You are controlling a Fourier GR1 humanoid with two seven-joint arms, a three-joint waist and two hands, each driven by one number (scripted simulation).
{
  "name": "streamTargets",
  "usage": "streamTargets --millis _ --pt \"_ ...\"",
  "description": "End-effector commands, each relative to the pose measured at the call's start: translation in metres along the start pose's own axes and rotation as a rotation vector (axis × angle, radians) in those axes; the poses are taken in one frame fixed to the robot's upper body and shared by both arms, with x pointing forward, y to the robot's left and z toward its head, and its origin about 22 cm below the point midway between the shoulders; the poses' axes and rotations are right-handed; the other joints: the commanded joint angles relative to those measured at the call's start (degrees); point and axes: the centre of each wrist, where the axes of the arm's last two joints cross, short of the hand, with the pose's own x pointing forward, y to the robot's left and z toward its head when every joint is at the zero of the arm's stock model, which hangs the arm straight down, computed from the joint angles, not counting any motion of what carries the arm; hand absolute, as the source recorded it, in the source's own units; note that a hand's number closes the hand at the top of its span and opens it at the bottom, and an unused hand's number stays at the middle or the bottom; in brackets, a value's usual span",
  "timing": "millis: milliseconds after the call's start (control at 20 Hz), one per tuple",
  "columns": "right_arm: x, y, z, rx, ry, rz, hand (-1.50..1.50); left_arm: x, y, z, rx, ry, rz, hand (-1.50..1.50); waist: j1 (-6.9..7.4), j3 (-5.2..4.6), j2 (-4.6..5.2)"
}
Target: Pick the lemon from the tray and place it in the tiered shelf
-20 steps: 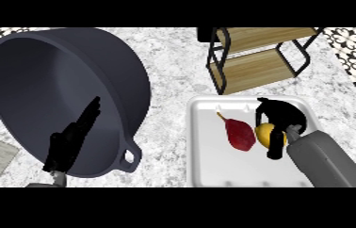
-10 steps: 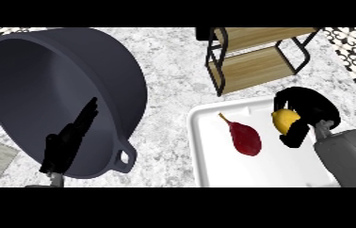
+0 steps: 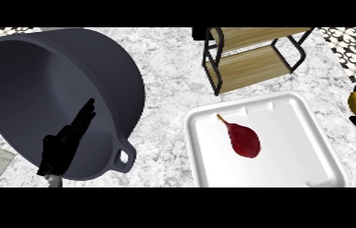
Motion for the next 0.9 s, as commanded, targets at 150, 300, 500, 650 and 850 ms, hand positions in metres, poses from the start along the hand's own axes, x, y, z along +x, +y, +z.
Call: streamTargets --millis 150,300,500,650,850 --pt "0.003 -0.07 0.015 -0.287 -0.056 -0.275 1.5 -0.017 -0.007 0.003 -0.021 0.063 0.014 0.0 0.99 -0.74 0.66" --pt "-0.01 -0.098 0.022 -0.333 -0.067 -0.311 1.5 -0.01 -0.001 -0.008 -0.014 0.05 0.005 0.0 1.3 -0.71 0.83" --pt "0.021 -0.105 -0.001 -0.357 -0.04 -0.297 1.5 -0.02 -0.023 -0.014 -0.05 0.043 -0.001 0.0 2.41 -0.74 1.12" --pt "0.022 -0.136 -0.021 -0.387 0.009 -0.288 1.5 -0.014 -0.023 -0.006 -0.075 0.039 0.009 0.0 3.83 -0.73 1.34" --pt "0.051 -0.129 -0.049 -0.415 0.024 -0.275 1.5 -0.01 -0.014 -0.01 -0.068 0.044 0.0 0.0 3.82 -0.73 1.34"
